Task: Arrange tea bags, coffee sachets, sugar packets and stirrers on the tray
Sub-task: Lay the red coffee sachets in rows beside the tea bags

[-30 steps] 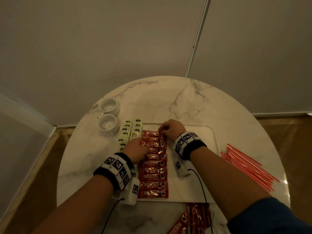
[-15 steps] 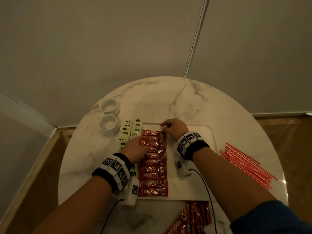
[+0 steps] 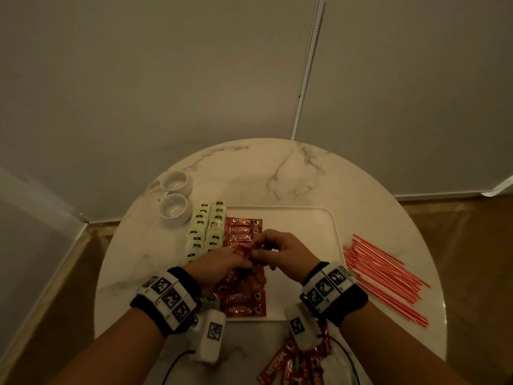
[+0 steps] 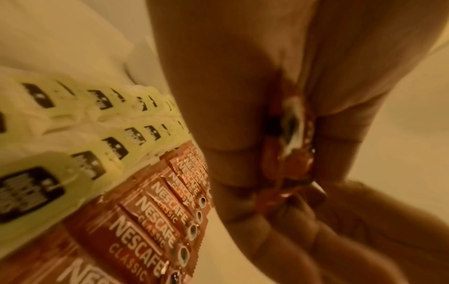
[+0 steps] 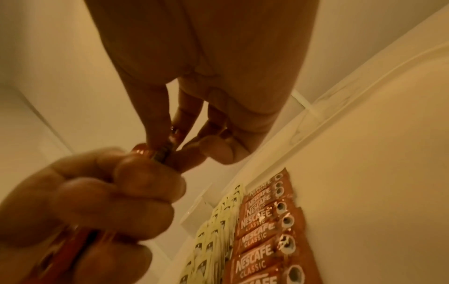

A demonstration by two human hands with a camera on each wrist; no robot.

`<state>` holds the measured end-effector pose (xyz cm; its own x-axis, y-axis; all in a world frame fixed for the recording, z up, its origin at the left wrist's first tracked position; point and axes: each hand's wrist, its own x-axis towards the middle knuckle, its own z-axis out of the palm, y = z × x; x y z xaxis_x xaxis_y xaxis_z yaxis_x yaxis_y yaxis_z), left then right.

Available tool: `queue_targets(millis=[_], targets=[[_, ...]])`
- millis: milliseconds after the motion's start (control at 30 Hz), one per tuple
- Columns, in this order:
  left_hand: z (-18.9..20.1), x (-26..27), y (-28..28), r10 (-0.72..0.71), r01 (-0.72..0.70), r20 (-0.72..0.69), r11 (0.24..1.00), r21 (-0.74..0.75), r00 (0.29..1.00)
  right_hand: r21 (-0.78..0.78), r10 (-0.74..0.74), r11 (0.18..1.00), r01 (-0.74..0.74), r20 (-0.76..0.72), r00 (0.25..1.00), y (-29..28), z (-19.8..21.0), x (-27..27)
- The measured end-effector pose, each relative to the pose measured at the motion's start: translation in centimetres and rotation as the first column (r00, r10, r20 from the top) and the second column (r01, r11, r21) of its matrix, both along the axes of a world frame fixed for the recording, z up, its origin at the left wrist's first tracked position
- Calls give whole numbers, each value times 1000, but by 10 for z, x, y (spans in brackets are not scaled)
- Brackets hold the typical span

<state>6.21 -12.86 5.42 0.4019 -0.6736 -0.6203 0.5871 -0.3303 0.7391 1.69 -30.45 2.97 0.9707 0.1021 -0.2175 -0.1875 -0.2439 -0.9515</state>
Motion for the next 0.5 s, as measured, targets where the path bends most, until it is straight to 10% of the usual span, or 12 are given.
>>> queue_targets(millis=[200,500], targets=[[-1,-5,9,104,-115,-122,989,-88,987,97,-193,976,197,-49,980,-17,11,-9],[-3,-6,6,286,-296,134,953,68,949,237,-309,915,328,-115,944,-20,20,-11]])
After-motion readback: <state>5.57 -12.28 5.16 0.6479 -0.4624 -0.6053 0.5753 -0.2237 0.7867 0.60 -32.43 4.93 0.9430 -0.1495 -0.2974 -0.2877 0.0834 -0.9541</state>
